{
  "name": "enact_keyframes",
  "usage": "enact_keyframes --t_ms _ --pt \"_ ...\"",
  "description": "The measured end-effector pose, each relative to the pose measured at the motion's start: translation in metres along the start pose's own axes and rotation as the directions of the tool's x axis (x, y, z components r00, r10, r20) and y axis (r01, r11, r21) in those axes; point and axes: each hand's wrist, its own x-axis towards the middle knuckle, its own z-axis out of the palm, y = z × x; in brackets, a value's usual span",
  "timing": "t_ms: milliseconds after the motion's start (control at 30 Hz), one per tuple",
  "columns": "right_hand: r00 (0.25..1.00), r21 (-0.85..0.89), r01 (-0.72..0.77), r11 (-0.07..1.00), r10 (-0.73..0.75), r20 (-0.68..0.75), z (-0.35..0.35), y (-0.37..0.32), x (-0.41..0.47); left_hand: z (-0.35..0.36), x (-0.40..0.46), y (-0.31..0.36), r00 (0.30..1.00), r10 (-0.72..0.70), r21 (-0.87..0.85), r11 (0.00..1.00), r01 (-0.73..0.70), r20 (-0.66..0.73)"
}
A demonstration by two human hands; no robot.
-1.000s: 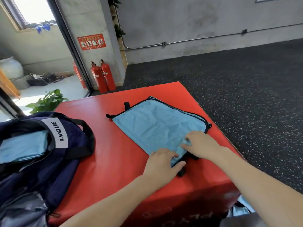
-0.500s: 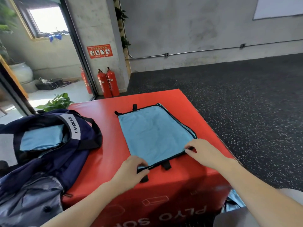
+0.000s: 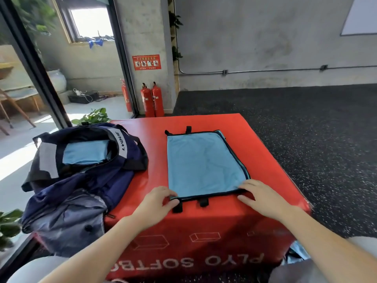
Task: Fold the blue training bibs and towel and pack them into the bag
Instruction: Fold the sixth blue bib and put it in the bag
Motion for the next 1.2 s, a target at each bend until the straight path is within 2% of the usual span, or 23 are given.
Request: enact_keyframes --t_ms 300,500,800,1033,1200 --pt "0.999 0.083 0.008 0.997 -0.011 0.036 -0.003 -0.002 -0.019 0.005 -0.021 0.009 0.999 0.019 0.118 0.993 -0.022 0.026" --pt "0.998 0.077 0.065 0.995 -0.064 -0.011 -0.002 -0.010 -0.039 0.006 -0.031 0.008 0.998 0.058 0.089 0.994 -0.058 0.013" --pt "0.990 -0.065 0.136 0.989 -0.137 -0.023 0.005 -0.013 -0.049 -0.001 -0.036 0.012 0.995 0.100 0.025 0.995 -0.100 0.006" --pt "0.984 -0.170 0.170 0.971 -0.175 -0.014 0.004 -0.013 -0.050 -0.004 -0.034 0.013 0.997 0.073 0.013 0.997 -0.073 -0.010" --pt "0.976 -0.129 0.205 0.970 -0.213 -0.050 0.002 -0.008 -0.049 -0.006 -0.033 0.015 0.999 0.048 -0.005 0.999 -0.048 -0.001"
